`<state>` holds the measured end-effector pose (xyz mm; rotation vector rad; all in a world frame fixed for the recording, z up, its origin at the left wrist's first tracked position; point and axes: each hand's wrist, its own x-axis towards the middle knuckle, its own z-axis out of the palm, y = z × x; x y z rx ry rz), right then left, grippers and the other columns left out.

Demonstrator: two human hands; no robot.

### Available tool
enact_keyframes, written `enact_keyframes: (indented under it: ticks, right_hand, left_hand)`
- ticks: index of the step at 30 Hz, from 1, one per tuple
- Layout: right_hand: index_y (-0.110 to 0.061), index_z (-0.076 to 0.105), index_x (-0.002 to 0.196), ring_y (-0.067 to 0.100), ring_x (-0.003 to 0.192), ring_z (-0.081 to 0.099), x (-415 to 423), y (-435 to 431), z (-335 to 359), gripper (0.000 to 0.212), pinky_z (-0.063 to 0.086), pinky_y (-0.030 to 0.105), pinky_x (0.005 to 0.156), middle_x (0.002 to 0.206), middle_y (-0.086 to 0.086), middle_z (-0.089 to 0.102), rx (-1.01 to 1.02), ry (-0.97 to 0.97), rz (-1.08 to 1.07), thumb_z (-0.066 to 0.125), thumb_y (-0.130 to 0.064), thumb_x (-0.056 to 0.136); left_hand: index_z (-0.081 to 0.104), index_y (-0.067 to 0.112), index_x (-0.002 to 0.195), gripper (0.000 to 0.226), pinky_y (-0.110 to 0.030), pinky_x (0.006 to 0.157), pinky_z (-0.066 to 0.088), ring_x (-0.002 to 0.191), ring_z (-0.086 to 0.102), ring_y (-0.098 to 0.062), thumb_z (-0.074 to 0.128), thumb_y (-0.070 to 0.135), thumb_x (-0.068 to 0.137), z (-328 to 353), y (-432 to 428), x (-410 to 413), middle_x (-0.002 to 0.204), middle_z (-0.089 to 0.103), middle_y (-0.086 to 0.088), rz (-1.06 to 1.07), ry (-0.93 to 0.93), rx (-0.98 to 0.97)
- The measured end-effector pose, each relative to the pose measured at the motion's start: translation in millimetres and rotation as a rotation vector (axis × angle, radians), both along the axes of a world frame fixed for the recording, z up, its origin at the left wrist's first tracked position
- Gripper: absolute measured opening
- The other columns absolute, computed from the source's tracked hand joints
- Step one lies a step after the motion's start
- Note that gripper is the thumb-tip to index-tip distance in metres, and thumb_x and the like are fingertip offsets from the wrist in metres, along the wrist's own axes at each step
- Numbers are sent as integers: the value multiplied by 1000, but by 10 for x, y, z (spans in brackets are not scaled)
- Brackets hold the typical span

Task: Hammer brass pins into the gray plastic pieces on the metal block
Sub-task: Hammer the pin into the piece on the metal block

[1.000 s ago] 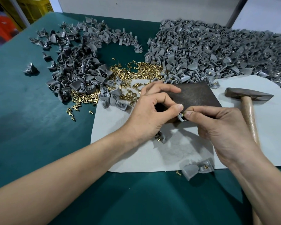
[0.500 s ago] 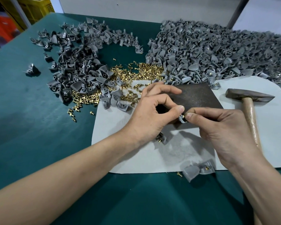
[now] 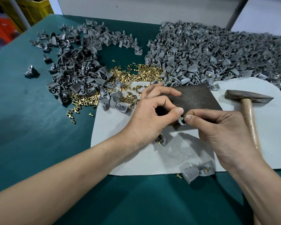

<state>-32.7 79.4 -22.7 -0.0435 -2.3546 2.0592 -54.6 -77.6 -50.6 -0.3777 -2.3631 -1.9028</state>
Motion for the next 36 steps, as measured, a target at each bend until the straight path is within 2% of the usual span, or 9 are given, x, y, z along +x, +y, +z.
enact_keyframes:
  ticks: [5,13,15,18,21,26,29,31,36]
  right_hand:
    - [-20,78,71,0,39,46,-18,43,-11,15,35,6,44,48,-9,60,-40,-40,27,77,-25,58]
    - [-14,78,81,9,39,26,-64,153,-30,26,24,18,39,41,-10,40,-132,-24,-22,75,-31,63]
    - [-13,77,78,5,39,34,-63,242,39,13,29,13,43,42,-13,44,82,129,-147,75,-25,73]
    - [-18,69,84,9,59,55,-123,491,87,12,38,18,60,61,-8,58,845,323,-417,67,-30,82]
    - [-4,50,110,39,93,55,-138,683,92,51,36,37,70,99,21,58,1118,-100,-368,71,-39,79]
    - [-6,52,90,33,82,55,-172,827,144,28,34,32,63,91,21,63,941,-346,-331,70,-24,80]
    - [-2,56,96,21,48,53,-127,979,284,14,40,25,43,61,10,57,324,-453,-260,62,-3,84]
    - [-5,55,104,17,35,43,-7,1004,367,20,35,22,35,54,9,54,109,-399,-215,60,2,86]
    - [-36,59,117,17,30,38,198,662,689,35,30,20,33,50,1,49,202,-50,-99,58,-12,92]
  left_hand:
    - [64,25,64,23,-9,104,19,130,33,0,74,14,81,3,0,-2,110,60,24,1,-3,11]
    - [65,25,64,23,-41,113,26,128,36,-2,74,14,81,-13,-8,7,113,59,28,-12,-16,55]
    - [66,23,65,21,-44,112,29,127,38,-2,73,15,82,-14,-10,9,114,59,28,-6,-25,70]
    - [68,21,68,18,-47,108,35,123,45,-6,72,15,84,-12,-11,18,114,58,26,22,-23,107]
    - [69,27,71,15,-40,107,35,122,45,-5,71,19,84,39,-3,-3,113,57,27,94,3,114]
    - [69,28,76,11,-34,105,33,121,47,-11,71,21,84,174,82,-177,112,60,18,178,27,44]
    - [72,26,80,6,-36,104,36,116,47,-4,72,20,82,120,83,-175,111,61,16,178,-17,-10]
    - [72,30,78,13,-31,97,39,111,45,5,75,17,80,84,45,-156,109,60,19,176,5,-24]
    - [72,27,78,17,-32,98,43,113,48,-4,75,10,79,66,42,-156,106,59,23,168,15,-28]
